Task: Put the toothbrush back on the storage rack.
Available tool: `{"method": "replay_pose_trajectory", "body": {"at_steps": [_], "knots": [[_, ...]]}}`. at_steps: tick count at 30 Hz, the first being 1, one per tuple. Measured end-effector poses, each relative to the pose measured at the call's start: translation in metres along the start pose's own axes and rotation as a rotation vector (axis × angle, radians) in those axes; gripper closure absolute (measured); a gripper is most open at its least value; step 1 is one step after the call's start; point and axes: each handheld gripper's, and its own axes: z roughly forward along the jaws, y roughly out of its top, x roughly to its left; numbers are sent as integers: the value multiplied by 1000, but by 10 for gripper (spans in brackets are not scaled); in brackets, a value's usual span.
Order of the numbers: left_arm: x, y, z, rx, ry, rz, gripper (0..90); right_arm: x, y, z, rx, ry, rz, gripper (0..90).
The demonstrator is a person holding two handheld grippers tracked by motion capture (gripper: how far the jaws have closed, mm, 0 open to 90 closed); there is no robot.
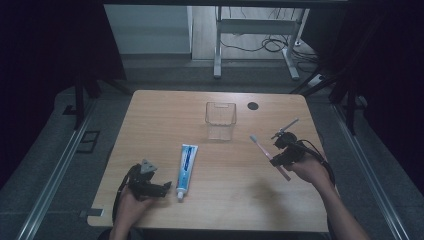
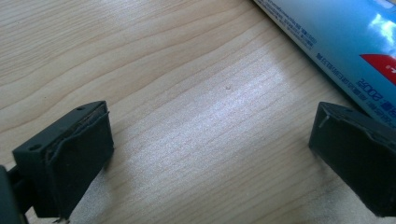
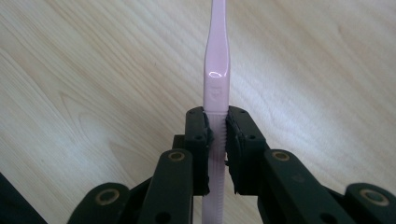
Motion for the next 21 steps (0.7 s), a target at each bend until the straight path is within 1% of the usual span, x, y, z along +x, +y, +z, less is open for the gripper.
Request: {"method": "replay_pose_trajectory", "body": {"at_steps": [1, 3, 5, 8, 15, 21], "knots": [[0, 0, 0, 0, 0, 0, 0, 0, 0, 0, 0, 0, 0, 787], [0, 0, 0, 0, 0, 1, 0, 1, 5, -4, -31, 2, 1, 787], [0, 0, 0, 0, 0, 5, 0, 1, 6, -5, -38, 2, -1, 787], [1, 0, 0, 0, 0, 9, 0, 2, 11, -7, -71, 7, -2, 787], [1, 0, 0, 0, 0, 9, 0, 2, 18, -10, -120, 19, 3, 787], [1, 0, 0, 0, 0, 9, 0, 2, 26, -11, -171, 23, -3, 787]]}}
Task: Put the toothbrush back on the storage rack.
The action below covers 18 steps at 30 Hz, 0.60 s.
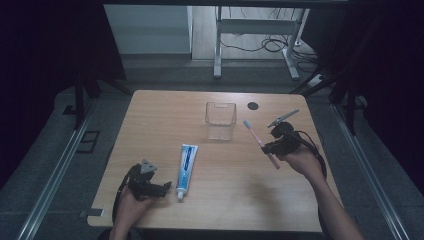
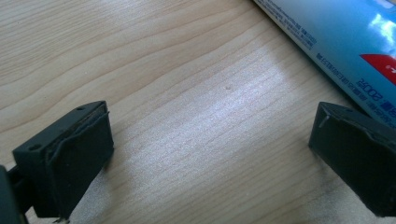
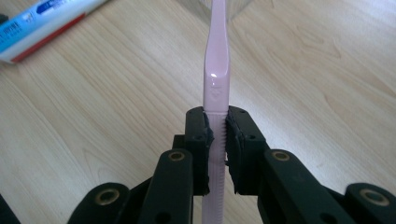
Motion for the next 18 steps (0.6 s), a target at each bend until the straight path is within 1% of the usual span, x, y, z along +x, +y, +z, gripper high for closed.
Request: {"method": "replay_pose_trajectory", "body": {"at_steps": [4, 18], "knots": [[0, 0, 0, 0, 0, 0, 0, 1, 6, 0, -36, 0, -3, 787], [0, 0, 0, 0, 0, 0, 0, 3, 25, 6, -131, -9, -6, 787]]}}
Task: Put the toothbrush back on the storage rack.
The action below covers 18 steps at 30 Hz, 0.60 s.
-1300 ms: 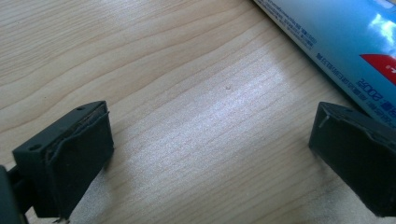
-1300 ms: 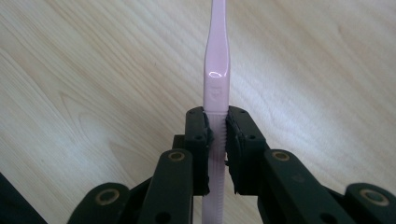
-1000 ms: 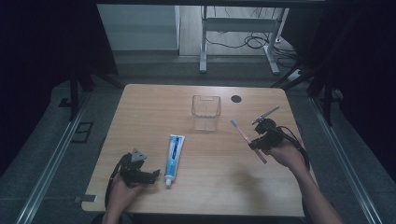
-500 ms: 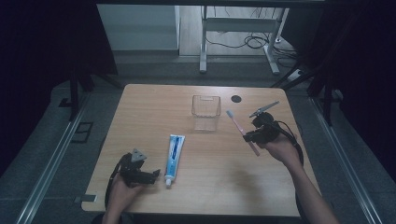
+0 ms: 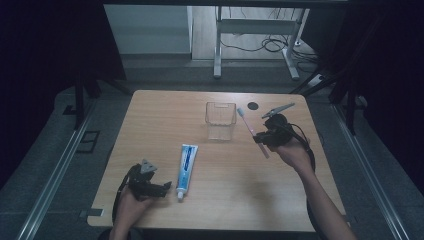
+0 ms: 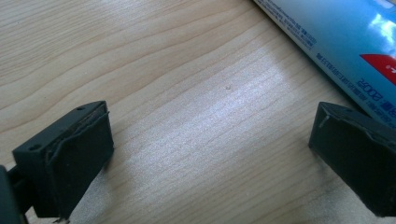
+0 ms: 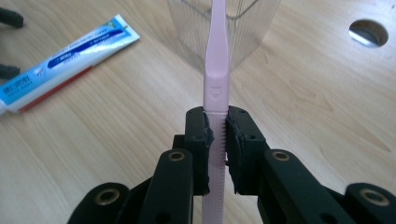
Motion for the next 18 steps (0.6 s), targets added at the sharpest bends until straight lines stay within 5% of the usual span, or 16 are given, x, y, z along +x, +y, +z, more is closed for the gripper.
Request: {"method": "replay_pose_trajectory", "body": {"at_steps": [18], "knots": [[0, 0, 0, 0, -1, -4, 0, 1, 24, 24, -109, -14, 4, 787]]}}
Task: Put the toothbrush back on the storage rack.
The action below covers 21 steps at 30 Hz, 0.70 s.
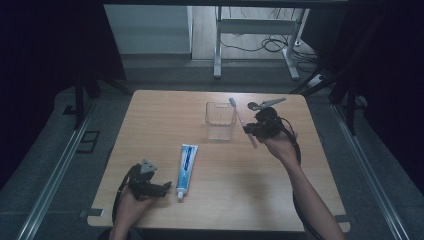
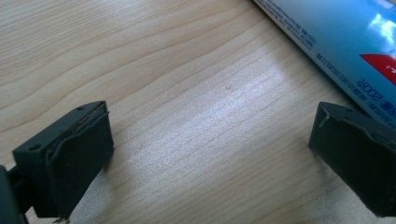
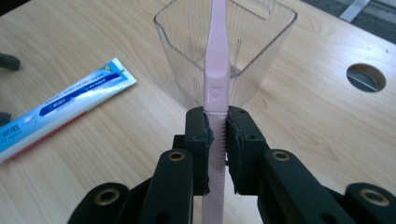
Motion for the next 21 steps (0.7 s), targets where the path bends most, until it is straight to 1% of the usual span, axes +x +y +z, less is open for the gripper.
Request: {"method": "replay_pose_trajectory", "body": {"at_steps": [10, 13, 21], "knots": [[0, 0, 0, 1, 0, 1, 0, 0, 15, 12, -65, -3, 1, 787], [0, 0, 0, 0, 0, 1, 0, -1, 19, 15, -72, -4, 1, 787], [0, 0, 0, 0, 0, 0, 0, -3, 34, 22, -116, -8, 0, 787]]}}
